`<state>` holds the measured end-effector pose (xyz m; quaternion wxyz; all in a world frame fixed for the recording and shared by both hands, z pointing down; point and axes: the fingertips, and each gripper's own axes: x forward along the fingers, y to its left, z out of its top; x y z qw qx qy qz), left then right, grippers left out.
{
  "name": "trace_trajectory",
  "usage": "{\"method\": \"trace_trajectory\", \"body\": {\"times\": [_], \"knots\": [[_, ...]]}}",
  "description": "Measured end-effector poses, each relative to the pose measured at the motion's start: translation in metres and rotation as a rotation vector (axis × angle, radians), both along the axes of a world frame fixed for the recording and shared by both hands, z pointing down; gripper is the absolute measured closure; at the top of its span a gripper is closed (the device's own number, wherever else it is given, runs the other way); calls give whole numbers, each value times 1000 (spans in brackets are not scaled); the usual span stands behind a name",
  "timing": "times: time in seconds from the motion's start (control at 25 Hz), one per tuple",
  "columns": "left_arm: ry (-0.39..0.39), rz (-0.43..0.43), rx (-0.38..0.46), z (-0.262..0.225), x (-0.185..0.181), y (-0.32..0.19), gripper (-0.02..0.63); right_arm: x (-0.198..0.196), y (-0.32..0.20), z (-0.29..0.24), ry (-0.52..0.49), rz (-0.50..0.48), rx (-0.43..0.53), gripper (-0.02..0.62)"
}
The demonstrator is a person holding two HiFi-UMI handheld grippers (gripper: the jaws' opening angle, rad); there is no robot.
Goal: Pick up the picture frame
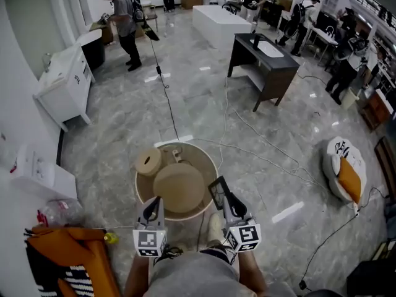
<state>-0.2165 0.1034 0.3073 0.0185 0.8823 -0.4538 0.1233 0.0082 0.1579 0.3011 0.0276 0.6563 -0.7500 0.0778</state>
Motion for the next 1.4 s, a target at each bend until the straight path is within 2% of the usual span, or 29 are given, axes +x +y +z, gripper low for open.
{"method": "trace_trajectory", "body": {"times": [1.4], "knots": [[-4, -18, -7, -1, 10, -2, 586, 11, -3, 8, 6, -20, -20, 528]]}}
